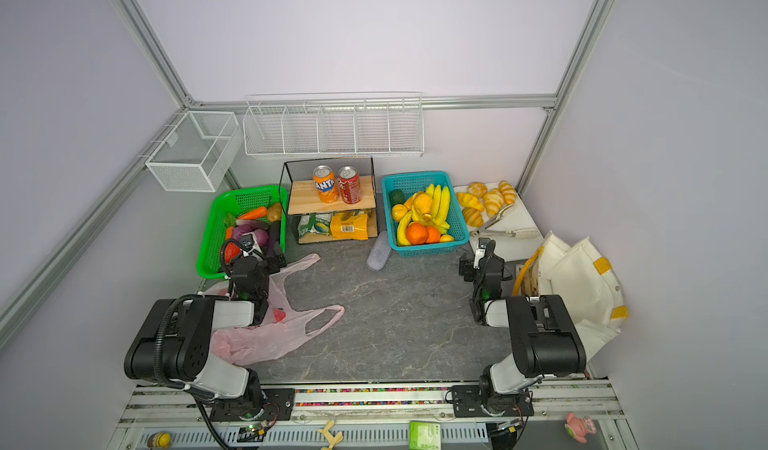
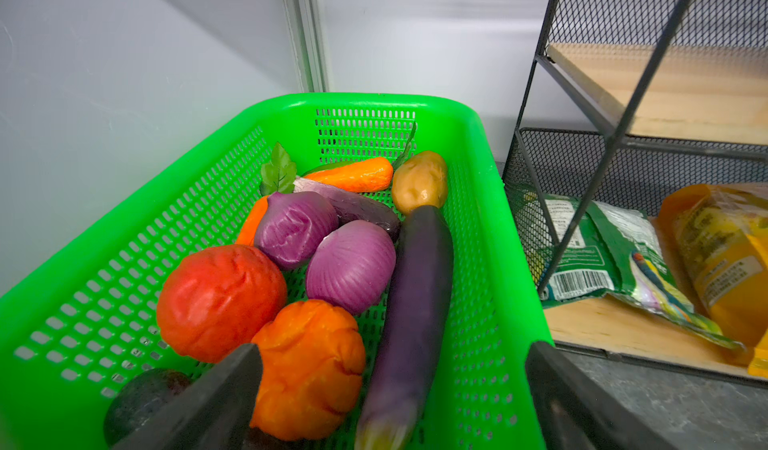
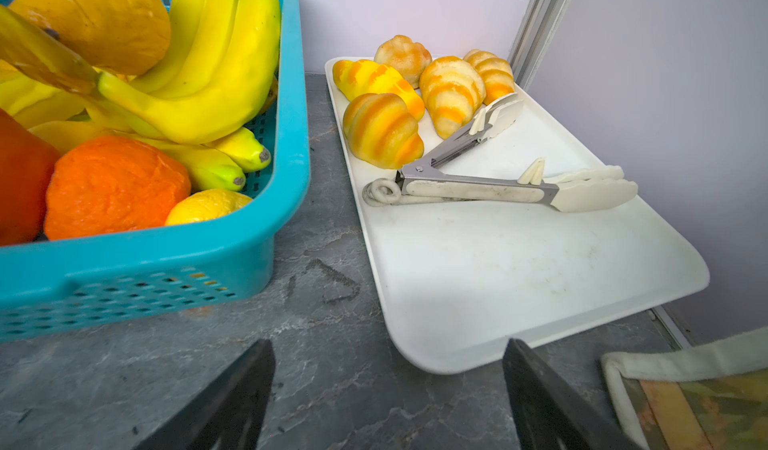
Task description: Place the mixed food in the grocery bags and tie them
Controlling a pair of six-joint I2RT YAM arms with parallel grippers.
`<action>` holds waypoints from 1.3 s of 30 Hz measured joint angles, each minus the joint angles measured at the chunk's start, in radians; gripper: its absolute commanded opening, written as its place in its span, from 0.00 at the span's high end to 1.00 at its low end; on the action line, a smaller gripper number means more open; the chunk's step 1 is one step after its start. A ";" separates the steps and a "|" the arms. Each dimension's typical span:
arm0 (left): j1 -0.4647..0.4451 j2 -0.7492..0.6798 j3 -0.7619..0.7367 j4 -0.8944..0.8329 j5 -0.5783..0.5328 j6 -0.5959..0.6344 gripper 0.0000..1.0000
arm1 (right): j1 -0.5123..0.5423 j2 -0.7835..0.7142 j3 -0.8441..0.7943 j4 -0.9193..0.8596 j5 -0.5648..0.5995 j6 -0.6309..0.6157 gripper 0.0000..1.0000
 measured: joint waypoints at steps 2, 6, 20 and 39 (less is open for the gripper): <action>0.000 0.000 0.000 0.000 0.000 0.000 0.01 | 0.000 0.000 0.000 0.000 0.000 0.000 0.11; 0.000 0.000 0.000 0.000 0.000 0.000 0.01 | 0.000 0.000 0.000 0.000 0.000 0.000 0.11; 0.000 0.000 0.000 0.000 0.000 0.000 0.01 | 0.000 0.000 0.000 0.000 0.002 0.000 0.11; -0.124 -0.549 0.172 -0.748 0.078 -0.270 0.11 | 0.179 -0.613 0.178 -0.633 0.256 0.250 0.09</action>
